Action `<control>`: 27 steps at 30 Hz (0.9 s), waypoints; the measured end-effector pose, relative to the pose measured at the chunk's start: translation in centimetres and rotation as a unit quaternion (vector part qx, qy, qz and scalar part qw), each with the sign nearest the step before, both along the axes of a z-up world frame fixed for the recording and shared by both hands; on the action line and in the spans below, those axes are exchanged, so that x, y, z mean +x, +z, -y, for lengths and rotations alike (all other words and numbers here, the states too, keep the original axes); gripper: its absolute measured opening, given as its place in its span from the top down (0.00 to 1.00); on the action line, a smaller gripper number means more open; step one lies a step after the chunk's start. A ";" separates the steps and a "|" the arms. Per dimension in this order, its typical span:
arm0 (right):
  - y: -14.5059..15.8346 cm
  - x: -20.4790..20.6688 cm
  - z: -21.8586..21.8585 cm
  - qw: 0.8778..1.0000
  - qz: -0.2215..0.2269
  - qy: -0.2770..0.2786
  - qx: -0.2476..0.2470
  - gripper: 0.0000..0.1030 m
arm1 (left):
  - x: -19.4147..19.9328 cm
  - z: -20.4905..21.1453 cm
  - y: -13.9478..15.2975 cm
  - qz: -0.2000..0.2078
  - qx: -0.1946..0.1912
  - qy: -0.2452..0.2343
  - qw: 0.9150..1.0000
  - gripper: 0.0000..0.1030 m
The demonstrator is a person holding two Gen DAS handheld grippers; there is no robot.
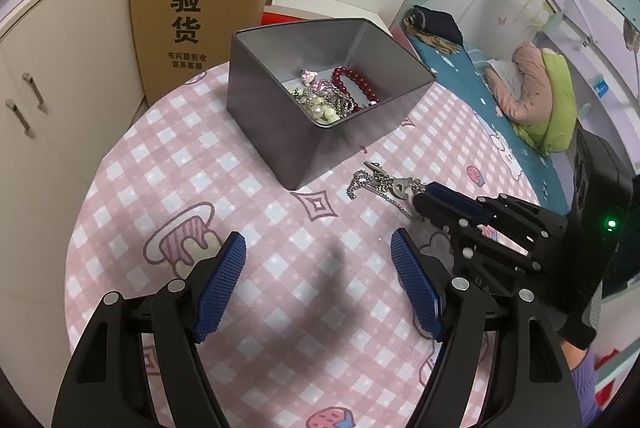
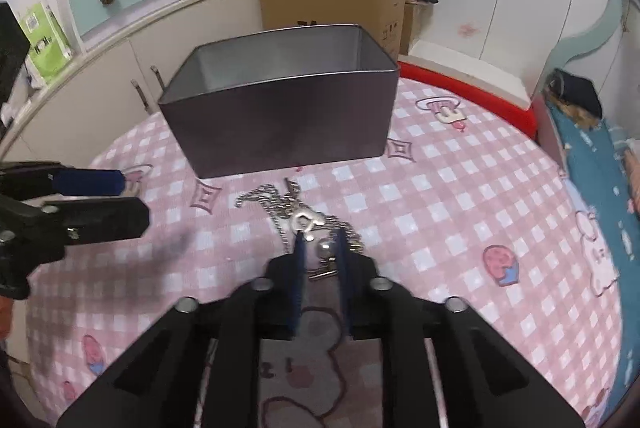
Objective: Organize jewelry
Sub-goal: 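Lift the silver chain with the right tool while the left tool approaches its end, then grasp the chain's loose end with the left tool while the right tool holds the pendant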
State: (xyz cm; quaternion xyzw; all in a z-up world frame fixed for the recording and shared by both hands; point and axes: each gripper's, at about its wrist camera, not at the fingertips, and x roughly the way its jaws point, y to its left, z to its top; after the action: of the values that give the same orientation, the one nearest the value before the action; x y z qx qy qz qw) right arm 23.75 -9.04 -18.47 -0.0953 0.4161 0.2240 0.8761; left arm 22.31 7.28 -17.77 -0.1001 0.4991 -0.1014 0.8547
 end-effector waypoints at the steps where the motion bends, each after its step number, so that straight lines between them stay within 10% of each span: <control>1: 0.0 0.1 0.2 1.000 -0.003 0.000 0.007 0.90 | 0.0 -0.1 0.0 0.000 -0.001 0.000 1.000 0.29; 16: 0.7 -2.1 3.5 0.999 -0.021 -0.007 0.023 0.99 | -0.4 1.3 0.0 0.000 0.005 -0.005 1.000 0.29; 20: 1.6 -1.5 3.1 0.999 -0.007 -0.009 0.045 0.69 | -0.4 1.6 0.0 -0.002 0.006 -0.008 1.000 0.29; 27: 0.7 0.5 1.0 0.999 -0.010 -0.015 0.038 0.70 | -0.4 1.2 -0.2 -0.005 0.009 -0.006 1.000 0.29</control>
State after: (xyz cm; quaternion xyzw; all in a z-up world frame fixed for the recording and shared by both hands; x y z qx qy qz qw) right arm 24.27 -10.01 -17.79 -0.0532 0.4175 0.2278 0.8780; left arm 21.92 6.03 -17.96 -0.0904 0.5051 -0.1018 0.8522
